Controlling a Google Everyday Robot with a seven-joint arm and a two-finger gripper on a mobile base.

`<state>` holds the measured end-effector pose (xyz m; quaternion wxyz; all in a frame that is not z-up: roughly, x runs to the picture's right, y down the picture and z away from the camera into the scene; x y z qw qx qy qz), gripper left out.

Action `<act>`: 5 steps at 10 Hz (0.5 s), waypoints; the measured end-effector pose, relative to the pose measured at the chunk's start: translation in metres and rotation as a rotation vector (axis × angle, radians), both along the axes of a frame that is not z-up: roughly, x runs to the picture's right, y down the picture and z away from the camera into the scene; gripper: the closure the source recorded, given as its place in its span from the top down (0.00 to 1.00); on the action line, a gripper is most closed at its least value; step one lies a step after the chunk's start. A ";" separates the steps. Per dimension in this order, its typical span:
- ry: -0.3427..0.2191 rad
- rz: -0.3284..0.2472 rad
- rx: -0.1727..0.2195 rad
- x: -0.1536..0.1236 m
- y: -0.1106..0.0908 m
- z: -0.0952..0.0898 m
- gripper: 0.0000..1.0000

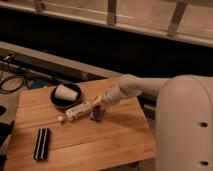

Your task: Place the pepper on the white sponge

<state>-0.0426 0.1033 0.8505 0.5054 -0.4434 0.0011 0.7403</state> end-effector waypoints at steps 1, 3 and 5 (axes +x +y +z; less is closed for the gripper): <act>-0.003 -0.002 -0.012 -0.001 0.001 0.002 0.52; -0.005 -0.011 -0.032 -0.002 0.005 0.004 0.72; -0.007 -0.018 -0.036 -0.005 0.004 0.004 0.80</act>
